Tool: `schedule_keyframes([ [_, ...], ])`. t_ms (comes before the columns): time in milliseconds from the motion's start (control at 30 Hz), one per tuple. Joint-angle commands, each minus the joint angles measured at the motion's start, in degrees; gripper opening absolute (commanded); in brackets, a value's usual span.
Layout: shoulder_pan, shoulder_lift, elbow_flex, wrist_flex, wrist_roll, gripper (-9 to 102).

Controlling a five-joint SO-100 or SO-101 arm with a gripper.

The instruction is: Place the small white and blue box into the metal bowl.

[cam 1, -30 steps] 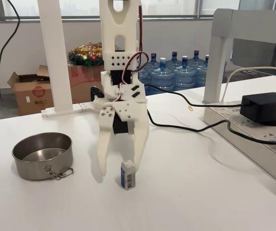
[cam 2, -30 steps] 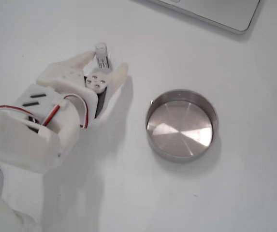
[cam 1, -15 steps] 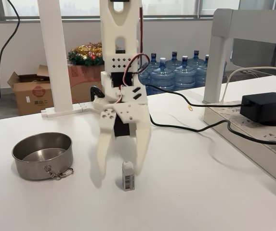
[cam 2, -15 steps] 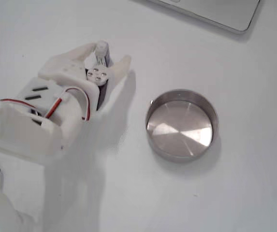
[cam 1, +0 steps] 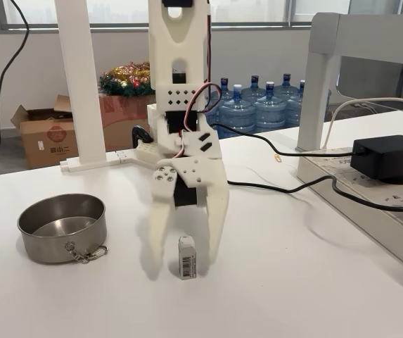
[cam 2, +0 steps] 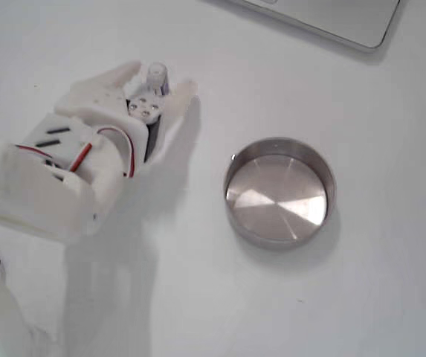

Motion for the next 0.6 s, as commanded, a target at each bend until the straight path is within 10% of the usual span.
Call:
schedule_keyframes([
  [0, 0.7, 0.0, -0.97, -1.05, -0.18, 13],
  [567, 4.39, 0.26, -0.7, -1.14, -0.26, -3],
])
